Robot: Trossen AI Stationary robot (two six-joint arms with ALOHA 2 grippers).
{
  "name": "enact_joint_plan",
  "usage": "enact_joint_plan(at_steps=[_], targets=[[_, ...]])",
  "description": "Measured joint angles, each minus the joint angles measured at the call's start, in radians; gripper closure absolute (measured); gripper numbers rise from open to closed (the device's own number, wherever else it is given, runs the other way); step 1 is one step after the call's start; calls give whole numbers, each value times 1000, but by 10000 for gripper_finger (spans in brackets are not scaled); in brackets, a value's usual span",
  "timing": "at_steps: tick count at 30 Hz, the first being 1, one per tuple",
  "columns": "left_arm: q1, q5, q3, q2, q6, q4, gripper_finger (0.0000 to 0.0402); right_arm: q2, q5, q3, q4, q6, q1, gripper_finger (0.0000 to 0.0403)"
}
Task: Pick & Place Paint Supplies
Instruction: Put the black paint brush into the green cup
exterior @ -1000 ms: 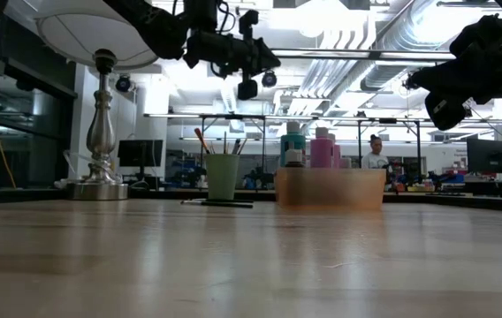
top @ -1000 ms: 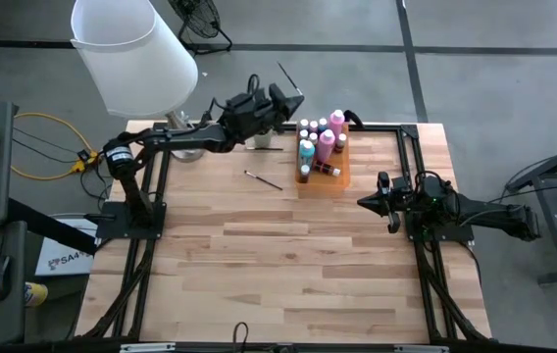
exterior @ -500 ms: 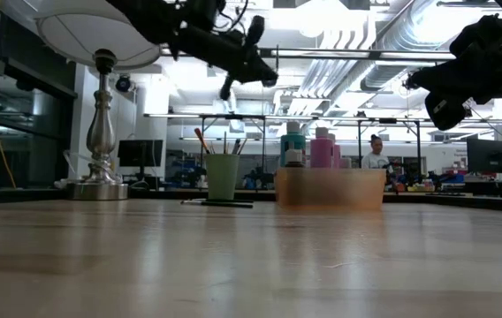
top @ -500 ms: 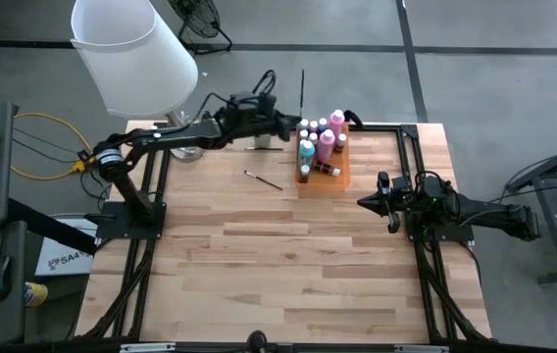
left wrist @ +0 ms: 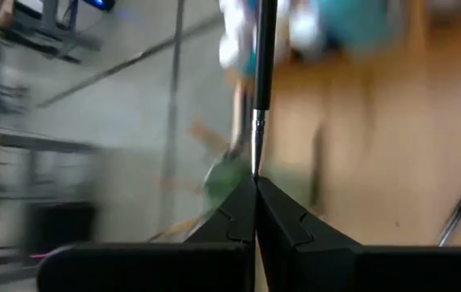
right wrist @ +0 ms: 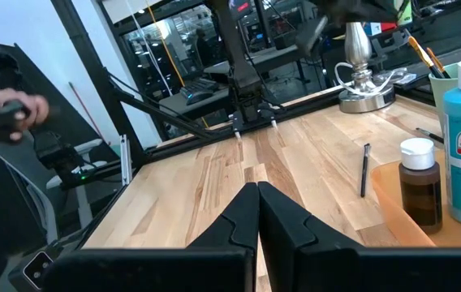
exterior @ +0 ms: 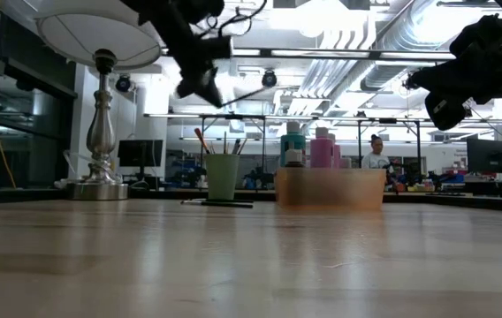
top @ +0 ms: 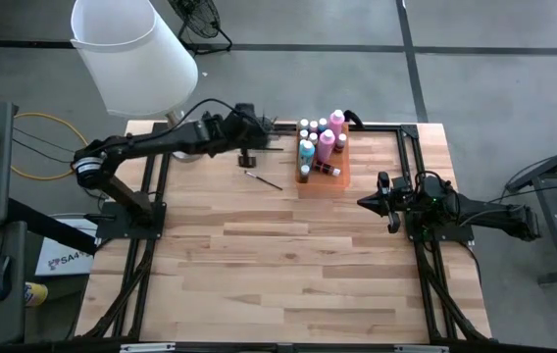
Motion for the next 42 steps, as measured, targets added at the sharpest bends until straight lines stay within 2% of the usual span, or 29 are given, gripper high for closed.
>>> enact_joint_plan(at_steps=[3, 7, 10, 13, 17, 26, 31, 37, 42], targets=[[-17, -172, 0, 0, 232, -54, 401, 0, 0, 0, 0, 0, 0, 401], [-26, -427, 0, 2, 539, -22, 401, 0, 0, 0, 0, 0, 0, 401], [-14, -515, 0, 9, 751, -7, 401, 0, 0, 0, 0, 0, 0, 401], [12, -532, 0, 10, 920, -10, 401, 0, 0, 0, 0, 0, 0, 401], [39, -529, 0, 10, 1013, -7, 401, 0, 0, 0, 0, 0, 0, 401], [70, -518, 0, 10, 1152, 104, 401, 0, 0, 0, 0, 0, 0, 401], [105, -463, 0, 16, 1206, 133, 401, 0, 0, 0, 0, 0, 0, 401], [136, -463, 0, 82, 1304, 151, 401, 0, 0, 0, 0, 0, 0, 401], [145, -488, 0, 143, 1328, 205, 401, 0, 0, 0, 0, 0, 0, 401]])
